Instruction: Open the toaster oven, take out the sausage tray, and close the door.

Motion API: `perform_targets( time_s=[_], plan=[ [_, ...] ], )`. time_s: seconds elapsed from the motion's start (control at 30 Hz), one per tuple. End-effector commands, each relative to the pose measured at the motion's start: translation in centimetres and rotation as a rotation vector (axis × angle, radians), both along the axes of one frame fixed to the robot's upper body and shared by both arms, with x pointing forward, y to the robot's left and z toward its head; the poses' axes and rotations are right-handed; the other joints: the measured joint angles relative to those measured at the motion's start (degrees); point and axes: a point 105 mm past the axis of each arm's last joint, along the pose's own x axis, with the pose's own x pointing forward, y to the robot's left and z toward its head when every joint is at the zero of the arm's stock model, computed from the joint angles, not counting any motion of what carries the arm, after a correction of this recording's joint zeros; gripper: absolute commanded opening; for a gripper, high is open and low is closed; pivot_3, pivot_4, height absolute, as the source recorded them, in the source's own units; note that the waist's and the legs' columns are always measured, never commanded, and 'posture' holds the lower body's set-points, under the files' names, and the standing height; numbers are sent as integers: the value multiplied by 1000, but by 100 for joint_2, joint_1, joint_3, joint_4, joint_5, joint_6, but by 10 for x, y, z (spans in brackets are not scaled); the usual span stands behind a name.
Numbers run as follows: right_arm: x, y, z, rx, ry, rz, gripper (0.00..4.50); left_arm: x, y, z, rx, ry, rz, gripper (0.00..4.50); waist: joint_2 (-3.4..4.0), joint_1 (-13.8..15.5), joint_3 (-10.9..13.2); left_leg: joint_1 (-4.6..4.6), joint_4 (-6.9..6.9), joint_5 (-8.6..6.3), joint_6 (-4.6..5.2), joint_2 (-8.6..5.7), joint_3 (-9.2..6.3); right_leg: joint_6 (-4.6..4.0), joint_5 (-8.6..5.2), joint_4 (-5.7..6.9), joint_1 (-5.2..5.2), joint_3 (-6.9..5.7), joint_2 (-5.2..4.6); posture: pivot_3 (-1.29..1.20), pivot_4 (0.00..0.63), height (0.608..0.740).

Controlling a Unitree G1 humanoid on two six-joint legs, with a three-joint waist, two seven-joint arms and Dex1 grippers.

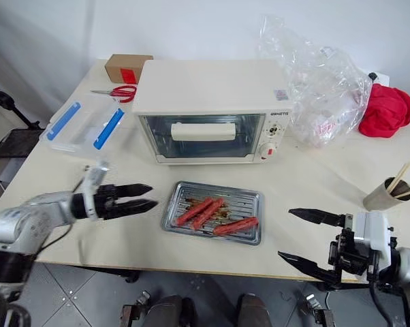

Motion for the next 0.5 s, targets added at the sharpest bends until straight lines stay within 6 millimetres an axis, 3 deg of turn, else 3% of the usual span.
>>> perform_targets(
  time_s=[0.03, 0.27, 0.5],
  plan=[
    [-1, -8, 9, -17, -29, 1, 4500, -6, 24, 15, 89, -235, -41, 4493, -2, 16, 2, -1, 0, -3, 3, 2, 4, 0, 0, 0, -2, -3, -1, 0, 150, 740],
    [-8, -13, 13, 1, -32, -19, 4500, -35, 66, 10, 282, -302, -42, 4493, -13, 8, 8, -9, 5, -18, 16, 46, 15, 1, 1, 5, -4, -32, -2, 0, 150, 740],
    [-6, -8, 1, 31, -20, -31, 4500, -26, 63, 18, 196, -328, 19, 4493, -14, 25, 9, -6, 14, -20, 16, 54, 22, 1, 1, 6, -4, -45, 1, 0, 150, 740]
  ],
)
